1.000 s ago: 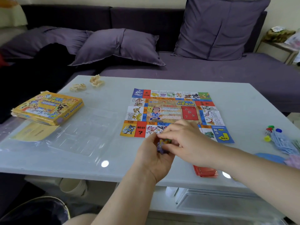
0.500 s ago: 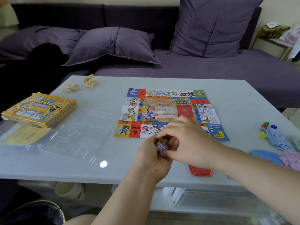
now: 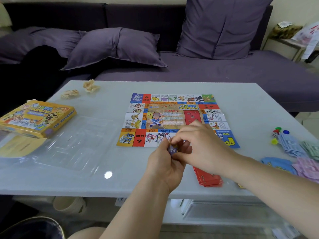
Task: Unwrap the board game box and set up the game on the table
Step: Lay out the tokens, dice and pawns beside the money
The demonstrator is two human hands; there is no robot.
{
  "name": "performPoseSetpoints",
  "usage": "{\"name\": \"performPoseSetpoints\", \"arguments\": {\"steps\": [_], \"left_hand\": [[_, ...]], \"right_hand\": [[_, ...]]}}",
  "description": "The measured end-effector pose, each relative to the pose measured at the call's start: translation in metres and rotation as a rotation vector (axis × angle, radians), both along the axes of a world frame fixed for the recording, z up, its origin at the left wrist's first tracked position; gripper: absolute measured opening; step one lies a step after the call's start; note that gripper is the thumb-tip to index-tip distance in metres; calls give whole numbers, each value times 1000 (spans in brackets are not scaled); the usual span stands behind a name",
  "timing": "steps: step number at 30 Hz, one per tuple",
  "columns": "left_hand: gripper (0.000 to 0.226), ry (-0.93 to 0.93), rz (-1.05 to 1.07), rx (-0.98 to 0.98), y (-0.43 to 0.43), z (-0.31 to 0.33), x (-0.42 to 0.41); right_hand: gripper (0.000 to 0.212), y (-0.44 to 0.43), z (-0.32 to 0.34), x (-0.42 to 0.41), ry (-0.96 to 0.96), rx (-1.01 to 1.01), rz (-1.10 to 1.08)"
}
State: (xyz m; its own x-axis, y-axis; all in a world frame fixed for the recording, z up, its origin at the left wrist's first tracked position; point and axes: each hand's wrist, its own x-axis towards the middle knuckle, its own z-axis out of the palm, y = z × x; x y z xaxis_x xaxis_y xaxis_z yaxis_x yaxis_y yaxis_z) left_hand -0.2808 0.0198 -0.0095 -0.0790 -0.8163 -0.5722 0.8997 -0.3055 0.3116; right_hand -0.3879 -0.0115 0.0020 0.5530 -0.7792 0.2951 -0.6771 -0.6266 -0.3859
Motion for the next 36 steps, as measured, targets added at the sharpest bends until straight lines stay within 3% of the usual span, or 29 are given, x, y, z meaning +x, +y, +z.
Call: {"name": "performPoseSetpoints", "arguments": {"steps": [12, 19, 27, 32, 36], "left_hand": [[28, 2, -41, 14, -13, -5, -27], [32, -17, -138, -40, -22, -4, -50], [35, -54, -226, -59, -30, -6, -68], [33, -1, -233, -56, -38, -8, -75], [20, 74, -245, -76, -42, -5, -79]], "right_hand": [[18, -3, -5, -27, -145, 100, -75], [16, -12, -4, -54, -334, 365, -144], [18, -28, 7, -88, -283, 589, -243], [23, -34, 10, -103, -321, 592, -284], [11, -48, 17, -138, -469, 511, -403]]}}
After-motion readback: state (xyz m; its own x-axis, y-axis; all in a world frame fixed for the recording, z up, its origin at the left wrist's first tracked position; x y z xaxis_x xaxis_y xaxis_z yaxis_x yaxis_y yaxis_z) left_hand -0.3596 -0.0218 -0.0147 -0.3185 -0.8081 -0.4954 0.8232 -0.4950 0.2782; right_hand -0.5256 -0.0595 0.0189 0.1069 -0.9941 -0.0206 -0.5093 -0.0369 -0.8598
